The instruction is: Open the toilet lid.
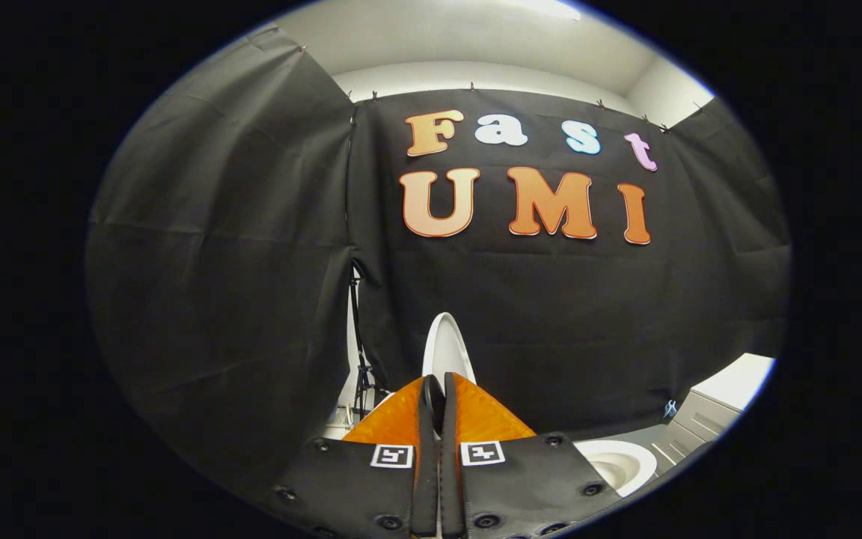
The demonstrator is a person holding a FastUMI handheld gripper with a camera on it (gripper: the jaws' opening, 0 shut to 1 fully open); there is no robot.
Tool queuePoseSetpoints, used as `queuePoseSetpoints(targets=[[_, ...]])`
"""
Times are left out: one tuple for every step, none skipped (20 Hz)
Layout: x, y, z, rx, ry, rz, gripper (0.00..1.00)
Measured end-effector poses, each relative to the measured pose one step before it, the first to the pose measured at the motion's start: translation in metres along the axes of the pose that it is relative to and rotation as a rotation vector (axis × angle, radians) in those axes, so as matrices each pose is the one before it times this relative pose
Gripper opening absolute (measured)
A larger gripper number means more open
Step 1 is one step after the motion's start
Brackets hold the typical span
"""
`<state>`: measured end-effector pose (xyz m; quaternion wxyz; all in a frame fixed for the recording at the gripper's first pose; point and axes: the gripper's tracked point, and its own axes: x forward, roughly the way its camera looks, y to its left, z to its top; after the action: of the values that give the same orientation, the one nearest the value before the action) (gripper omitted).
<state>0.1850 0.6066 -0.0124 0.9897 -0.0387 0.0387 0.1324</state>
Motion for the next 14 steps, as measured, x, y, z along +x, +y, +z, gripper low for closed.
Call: queuePoseSetpoints(targets=[[0.00032, -0.00025, -0.00063, -0.00347, 0.00555, -0.00501, 0.12], [-0.00077, 0.00022, -0.00187, -0.00199, 0.00299, 0.00812, 0.15], [0.00035, 0.00646, -0.00039, 0.00333, 0.00600, 0.02088, 0.17], [-0.00111, 0.00564, -0.00082, 0.00381, 0.00639, 0.02406, 0.22], [0.00008, 0.00194, 0.00096, -0.00113, 0.00406, 0.01608, 0.24], [-0.00211, 0.00150, 0.00087, -0.00283, 0.00332, 0.01044, 0.27], [-0.00079, 0.00064, 0.00279, -0.00260, -0.00027, 0.01243, 0.35], [-0.00202, 0.00402, 0.00286, 0.00385, -0.00302, 0.02153, 0.42], [-0.00175, 0.00350, 0.00048, 0.00355, 0.00383, 0.01418, 0.50], [-0.00228, 0.00095, 0.00245, 0.00509, 0.00152, 0.01298, 0.57], [-0.00212, -0.00316, 0.00730, 0.00276, -0.00252, 0.00475, 0.65], [-0.00242, -0.00659, 0.00773, 0.00385, -0.00937, 0.00177, 0.73], [-0.00247, -0.00723, 0.00957, 0.00395, -0.01142, 0.00180, 0.80], [-0.00371, -0.00741, 0.00951, 0.00762, -0.01388, 0.00150, 0.88]])
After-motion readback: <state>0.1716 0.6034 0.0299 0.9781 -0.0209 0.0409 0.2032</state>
